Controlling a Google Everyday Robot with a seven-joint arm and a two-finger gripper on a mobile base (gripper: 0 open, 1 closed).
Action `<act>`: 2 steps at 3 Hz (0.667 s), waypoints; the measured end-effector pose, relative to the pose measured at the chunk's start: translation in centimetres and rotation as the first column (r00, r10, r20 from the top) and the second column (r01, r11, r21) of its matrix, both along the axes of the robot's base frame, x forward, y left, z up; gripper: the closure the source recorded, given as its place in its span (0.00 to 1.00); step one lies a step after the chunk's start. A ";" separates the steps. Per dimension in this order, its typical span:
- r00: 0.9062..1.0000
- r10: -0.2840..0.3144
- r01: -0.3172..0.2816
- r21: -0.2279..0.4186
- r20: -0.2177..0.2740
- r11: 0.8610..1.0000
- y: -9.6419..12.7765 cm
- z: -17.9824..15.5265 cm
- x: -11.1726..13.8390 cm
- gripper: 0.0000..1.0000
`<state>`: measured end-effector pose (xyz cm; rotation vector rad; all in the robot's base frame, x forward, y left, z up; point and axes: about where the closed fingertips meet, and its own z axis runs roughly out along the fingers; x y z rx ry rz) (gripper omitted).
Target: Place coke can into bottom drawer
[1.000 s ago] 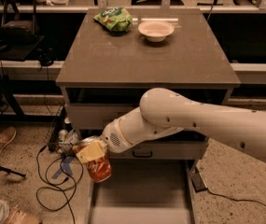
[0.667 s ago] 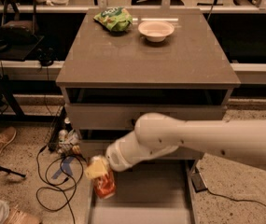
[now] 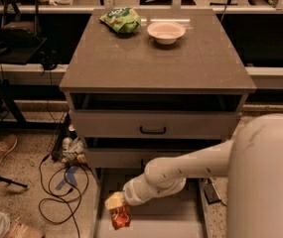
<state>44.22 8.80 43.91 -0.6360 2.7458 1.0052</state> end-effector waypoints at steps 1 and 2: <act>0.993 -0.115 0.114 -0.022 -0.032 0.993 -1.6 -8.0 2.4 1.00; 0.975 -0.214 0.215 0.000 -0.056 0.977 -1.6 -16.0 4.7 1.00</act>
Offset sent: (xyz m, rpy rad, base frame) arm 0.0677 -0.0157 -0.2361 0.0377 0.0800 -0.3122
